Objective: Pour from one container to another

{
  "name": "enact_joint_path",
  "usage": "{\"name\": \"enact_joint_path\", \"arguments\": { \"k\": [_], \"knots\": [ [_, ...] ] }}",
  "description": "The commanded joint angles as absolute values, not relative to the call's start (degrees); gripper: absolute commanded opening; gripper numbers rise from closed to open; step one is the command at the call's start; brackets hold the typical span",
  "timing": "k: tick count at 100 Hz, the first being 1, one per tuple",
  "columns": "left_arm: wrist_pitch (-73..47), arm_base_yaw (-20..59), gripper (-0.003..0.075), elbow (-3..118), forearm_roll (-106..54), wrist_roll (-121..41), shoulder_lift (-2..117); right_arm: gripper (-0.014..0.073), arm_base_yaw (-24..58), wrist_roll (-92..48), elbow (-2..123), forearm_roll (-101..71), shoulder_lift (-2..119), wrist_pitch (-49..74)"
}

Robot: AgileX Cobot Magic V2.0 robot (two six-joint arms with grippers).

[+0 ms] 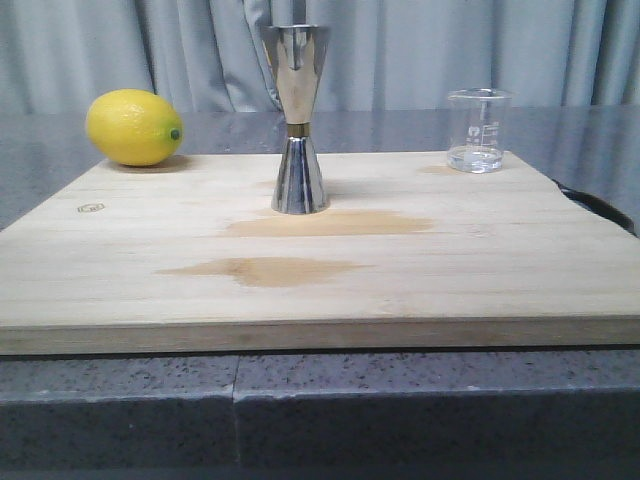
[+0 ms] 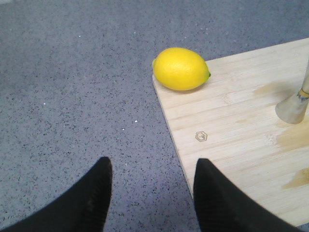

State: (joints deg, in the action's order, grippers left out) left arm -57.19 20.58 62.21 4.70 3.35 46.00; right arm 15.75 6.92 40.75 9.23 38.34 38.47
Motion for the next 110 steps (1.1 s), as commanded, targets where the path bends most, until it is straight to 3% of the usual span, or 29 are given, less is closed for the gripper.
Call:
{"name": "enact_joint_path", "arguments": {
  "k": [1, 22, 39, 46, 110],
  "knots": [
    [-54.07, 20.66, 0.0313, 63.38, 5.07, 4.14, 45.88, 0.0496, 15.86, 6.91, 42.22, 10.6, 38.03, 34.86],
    [-53.77, 20.66, 0.0179, 62.4, 4.97, 4.14, 45.88, 0.0125, 15.86, 6.91, 42.22, 10.6, 38.03, 34.86],
    [-53.33, 20.66, 0.0032, 61.82, 4.97, 4.14, 45.88, -0.0069, 15.86, 6.91, 42.22, 10.6, 38.03, 34.86],
    [-52.7, 20.66, -0.0018, 61.81, 4.97, 4.14, 45.88, -0.0071, 15.86, 6.91, 42.22, 10.6, 38.03, 34.71],
    [-52.14, 20.66, -0.0019, 61.27, 4.81, 4.14, 45.75, -0.0071, 15.86, 6.91, 42.22, 10.6, 38.03, 34.65]
  ]
}}
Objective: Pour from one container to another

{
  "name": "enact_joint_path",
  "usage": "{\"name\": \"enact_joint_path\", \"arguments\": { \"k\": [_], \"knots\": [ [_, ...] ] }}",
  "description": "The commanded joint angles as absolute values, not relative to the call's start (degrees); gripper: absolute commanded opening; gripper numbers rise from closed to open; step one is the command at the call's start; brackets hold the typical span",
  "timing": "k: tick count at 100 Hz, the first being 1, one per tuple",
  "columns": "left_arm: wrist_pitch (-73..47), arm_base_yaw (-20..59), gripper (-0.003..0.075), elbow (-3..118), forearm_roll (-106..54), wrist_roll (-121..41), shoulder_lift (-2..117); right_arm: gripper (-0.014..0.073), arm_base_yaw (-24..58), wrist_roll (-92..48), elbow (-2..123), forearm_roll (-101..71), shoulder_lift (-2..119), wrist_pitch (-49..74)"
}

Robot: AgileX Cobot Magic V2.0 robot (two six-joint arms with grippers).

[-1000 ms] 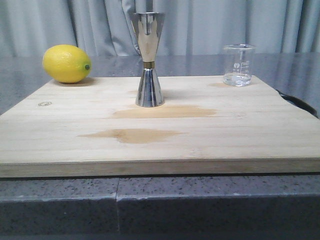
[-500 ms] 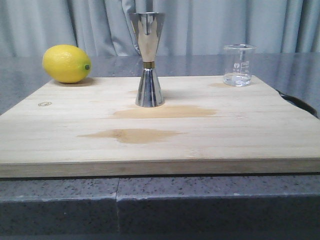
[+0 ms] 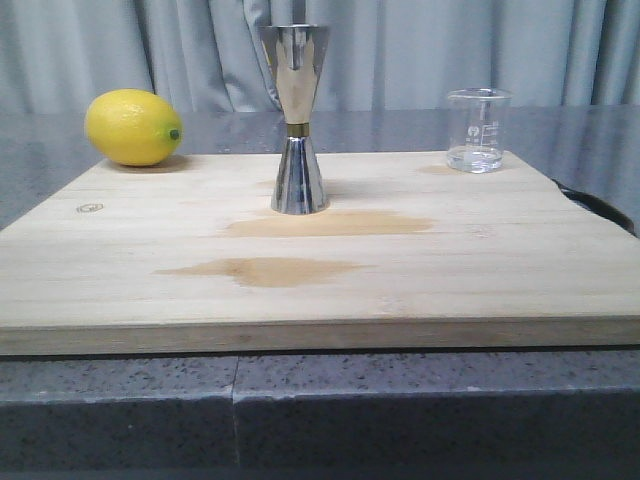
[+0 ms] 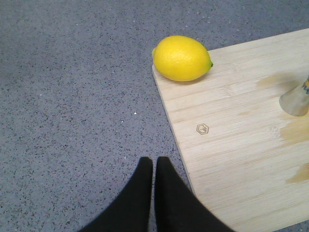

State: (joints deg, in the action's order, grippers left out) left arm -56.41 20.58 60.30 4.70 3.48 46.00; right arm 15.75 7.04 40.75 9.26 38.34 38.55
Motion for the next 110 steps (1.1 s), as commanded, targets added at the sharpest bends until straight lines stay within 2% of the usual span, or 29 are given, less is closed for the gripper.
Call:
{"name": "enact_joint_path", "arguments": {
  "k": [1, 16, 35, 49, 80, 97, 110],
  "knots": [
    [-51.97, 20.66, -0.0019, 61.03, 4.8, 4.14, 45.54, -0.0071, 15.86, 6.91, 42.22, 10.6, 38.03, 34.65],
    [-47.0, 18.11, -0.0019, 55.6, 2.98, 3.72, 41.08, -0.0071, 15.86, 6.91, 42.22, 10.6, 38.03, 34.65],
    [-30.42, 7.76, -0.0019, 41.76, -0.97, 3.59, 30.9, -0.0071, 15.86, 6.91, 42.22, 10.6, 38.03, 34.65],
    [-19.54, 3.82, -0.0019, 29.38, -0.97, 3.5, 21.79, -0.0071, 15.86, 6.91, 42.22, 10.6, 38.03, 34.65],
    [-1.15, 1.7, -0.0019, 5.87, -0.97, 3.5, 4.92, -0.0071, 15.86, 6.91, 42.22, 10.6, 38.03, 34.65],
    [2.99, 1.7, -0.0019, -0.5, -1.1, 3.5, -0.61, -0.0071, 15.86, 6.91, 42.22, 10.6, 38.03, 34.65],
    [1.49, 1.7, -0.0019, -0.4, -1.1, 2.3, -1.82, -0.0071, 15.86, 6.91, 42.22, 10.6, 38.13, 34.58]
  ]
}}
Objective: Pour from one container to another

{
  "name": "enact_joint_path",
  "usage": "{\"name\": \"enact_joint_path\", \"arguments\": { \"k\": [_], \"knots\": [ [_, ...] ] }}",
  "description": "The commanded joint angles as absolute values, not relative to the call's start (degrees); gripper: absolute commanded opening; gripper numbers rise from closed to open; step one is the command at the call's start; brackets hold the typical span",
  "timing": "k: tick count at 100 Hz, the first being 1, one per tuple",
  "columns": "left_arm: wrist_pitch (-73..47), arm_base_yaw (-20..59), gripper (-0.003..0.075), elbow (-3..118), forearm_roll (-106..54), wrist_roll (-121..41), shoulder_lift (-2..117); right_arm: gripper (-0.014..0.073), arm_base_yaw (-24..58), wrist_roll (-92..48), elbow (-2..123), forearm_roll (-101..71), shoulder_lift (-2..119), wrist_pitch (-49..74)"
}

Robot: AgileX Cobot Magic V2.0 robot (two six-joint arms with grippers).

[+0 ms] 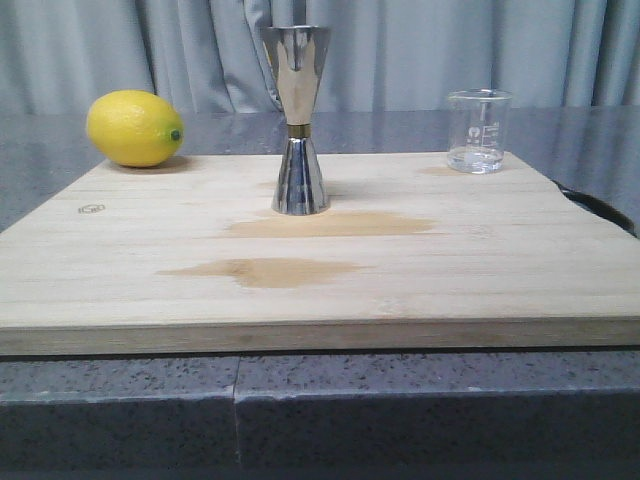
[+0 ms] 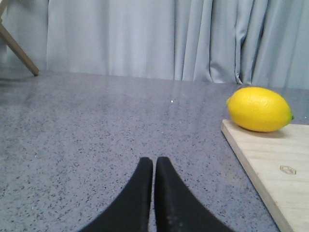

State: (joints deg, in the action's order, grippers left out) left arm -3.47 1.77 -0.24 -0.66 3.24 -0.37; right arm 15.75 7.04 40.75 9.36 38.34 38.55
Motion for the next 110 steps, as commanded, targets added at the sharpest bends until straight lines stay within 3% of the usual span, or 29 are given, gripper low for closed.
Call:
{"name": "enact_joint_path", "arguments": {
  "k": [1, 98, 110],
  "knots": [
    [1.49, 1.7, -0.0019, -0.4, -1.1, 2.3, -1.82, -0.0071, 15.86, 6.91, 42.22, 10.6, 38.13, 34.58],
    [1.49, 1.7, -0.0019, -0.4, -1.1, 2.22, -1.82, -0.0071, 15.29, 6.91, 41.35, 10.85, 36.69, 34.33],
    [1.49, 1.7, -0.0019, -0.4, -1.1, 2.22, -1.82, -0.0071, 12.72, 6.91, 36.37, 8.96, 31.32, 27.78]
  ]
}}
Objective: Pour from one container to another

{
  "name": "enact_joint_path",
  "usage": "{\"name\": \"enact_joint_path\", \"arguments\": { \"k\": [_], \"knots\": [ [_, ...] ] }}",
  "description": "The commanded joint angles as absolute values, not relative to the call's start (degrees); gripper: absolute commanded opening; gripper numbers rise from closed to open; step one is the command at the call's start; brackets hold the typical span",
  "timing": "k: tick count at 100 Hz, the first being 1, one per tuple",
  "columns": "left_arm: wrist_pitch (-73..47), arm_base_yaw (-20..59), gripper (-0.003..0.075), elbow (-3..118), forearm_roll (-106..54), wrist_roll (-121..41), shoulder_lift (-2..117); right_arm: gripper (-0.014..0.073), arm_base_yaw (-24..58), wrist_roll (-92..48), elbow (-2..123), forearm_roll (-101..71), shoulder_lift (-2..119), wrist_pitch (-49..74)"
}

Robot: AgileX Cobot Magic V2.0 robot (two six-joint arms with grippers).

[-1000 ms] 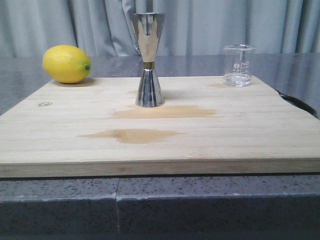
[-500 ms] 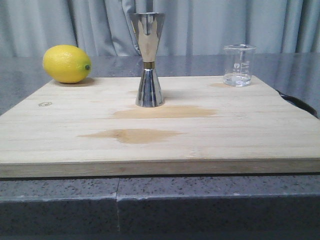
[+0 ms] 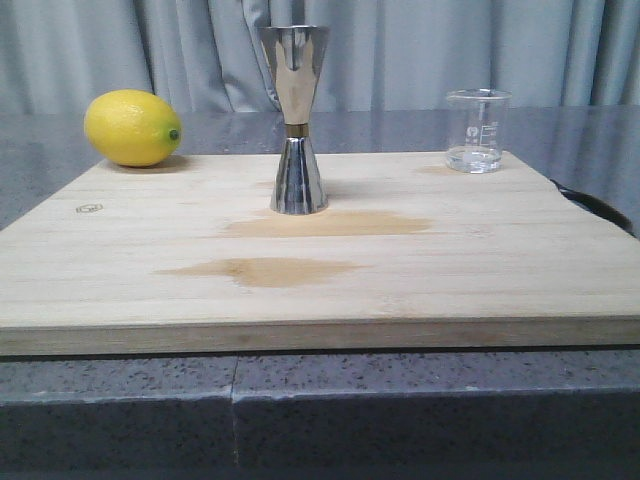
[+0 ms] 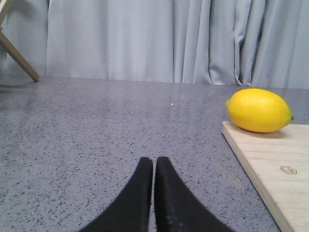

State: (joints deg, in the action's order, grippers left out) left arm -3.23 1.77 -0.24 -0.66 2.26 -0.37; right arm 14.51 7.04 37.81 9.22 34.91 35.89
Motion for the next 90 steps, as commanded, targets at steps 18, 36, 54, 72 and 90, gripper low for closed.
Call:
{"name": "enact_joint_path", "arguments": {
  "k": [18, 36, 54, 72, 90],
  "knots": [
    [1.49, 1.7, -0.0019, -0.4, -1.1, 2.22, -1.82, -0.0071, 4.95, 6.91, 20.51, 4.16, 19.27, 7.31],
    [1.49, 1.7, -0.0019, -0.4, -1.1, 2.22, -1.82, -0.0071, -1.4, 6.91, 6.84, 1.34, 7.43, -0.55],
    [1.49, 1.7, -0.0019, -0.4, -1.1, 2.22, -1.82, -0.0071, -4.89, 6.91, -0.31, -1.04, -0.34, -2.07],
    [1.49, 1.7, -0.0019, -0.4, -1.1, 2.22, -1.82, -0.0071, -4.7, 6.91, -2.48, 0.0, -1.81, -1.87],
    [1.49, 1.7, -0.0019, -0.4, -1.1, 2.22, -1.82, -0.0071, -2.45, 6.91, -2.48, 0.0, -1.81, -1.87]
  ]
}}
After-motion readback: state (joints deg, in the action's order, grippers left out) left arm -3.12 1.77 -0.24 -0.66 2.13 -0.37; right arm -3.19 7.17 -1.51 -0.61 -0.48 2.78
